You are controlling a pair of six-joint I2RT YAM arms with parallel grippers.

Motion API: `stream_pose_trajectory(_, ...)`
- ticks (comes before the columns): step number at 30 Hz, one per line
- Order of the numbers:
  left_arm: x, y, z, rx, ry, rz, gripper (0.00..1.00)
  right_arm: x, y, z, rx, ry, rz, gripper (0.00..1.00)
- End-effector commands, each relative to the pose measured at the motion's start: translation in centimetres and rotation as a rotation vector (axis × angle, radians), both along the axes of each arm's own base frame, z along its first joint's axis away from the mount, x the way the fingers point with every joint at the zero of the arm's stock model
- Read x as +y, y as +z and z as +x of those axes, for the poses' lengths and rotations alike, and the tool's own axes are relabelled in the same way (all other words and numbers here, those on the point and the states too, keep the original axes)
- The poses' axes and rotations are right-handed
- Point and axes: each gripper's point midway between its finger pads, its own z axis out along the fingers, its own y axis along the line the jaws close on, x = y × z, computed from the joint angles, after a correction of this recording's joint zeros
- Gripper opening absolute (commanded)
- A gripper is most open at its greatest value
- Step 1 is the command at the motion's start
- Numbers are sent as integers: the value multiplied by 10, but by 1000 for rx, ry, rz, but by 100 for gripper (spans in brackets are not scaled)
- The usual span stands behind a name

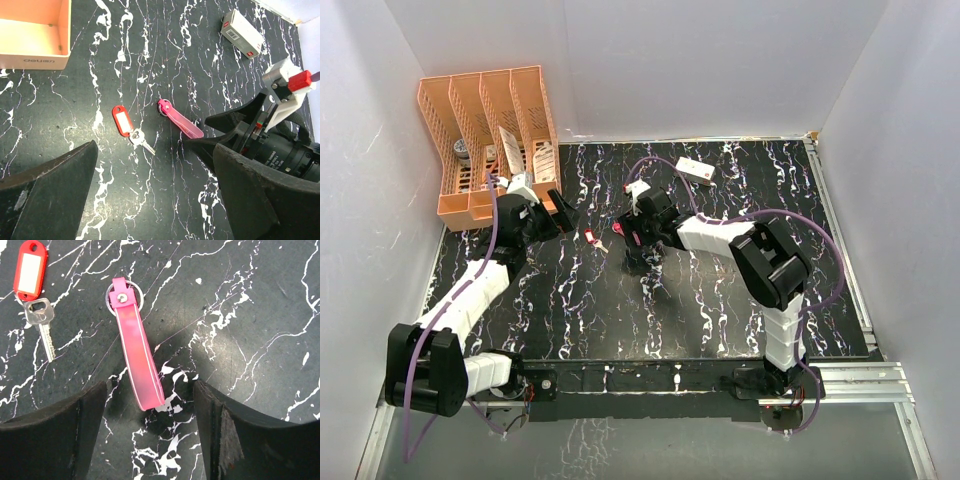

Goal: Put the keys on the keyring

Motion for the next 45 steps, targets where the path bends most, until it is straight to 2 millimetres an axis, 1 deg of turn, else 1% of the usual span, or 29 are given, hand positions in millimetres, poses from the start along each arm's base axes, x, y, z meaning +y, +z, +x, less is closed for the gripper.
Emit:
stream_pose_trajectory(1,-1,6,3,-14,-3,8,99,15,17,20,-71,21,43,66)
stream_pose_trajectory(5,-1,7,4,-15,-2,8,99,17,14,20,-66,27,41,56)
stream_pose_trajectory(8,0,6,4,-12,2,9,99,16,15,20,-67,24,40,54)
stream_pose_trajectory(9,0,7,4,-13,2,9,99,15,15,20,-69,23,39,52)
stream_pose_trajectory(11,0,7,4,-16,5,8,99,15,15,20,-73,23,38,41)
stream_pose_trajectory(12,0,7,4,-13,4,8,99,15,15,20,-72,25,34,39)
stream_pose_trajectory(14,0,7,5,-13,3,7,99,14,13,20,-64,30,28,37)
stream_pose_trajectory(17,0,7,4,-14,4,8,99,14,13,18,-60,36,27,27)
stream_pose_trajectory(19,0,6,4,-12,5,8,99,14,17,17,-66,37,28,18)
stream_pose_trajectory(21,0,6,4,-12,5,8,99,14,28,17,-84,37,40,13)
stream_pose_trajectory(23,0,6,5,-15,5,5,99,13,47,17,-122,34,64,13)
stream_pose_trajectory(27,-11,7,6,-25,-39,-33,99,11,97,16,-207,34,122,13)
stream_pose_trajectory(31,-22,12,9,-47,-82,-74,99,5,146,8,-277,38,168,13)
stream_pose_trajectory(35,-31,14,10,-71,-110,-96,99,-2,177,-2,-320,39,199,13)
stream_pose_trajectory(40,-42,16,9,-96,-148,-109,99,-9,197,-11,-349,36,223,13)
stream_pose_trajectory(45,-51,24,7,-138,-183,-119,99,-15,208,-18,-363,31,232,13)
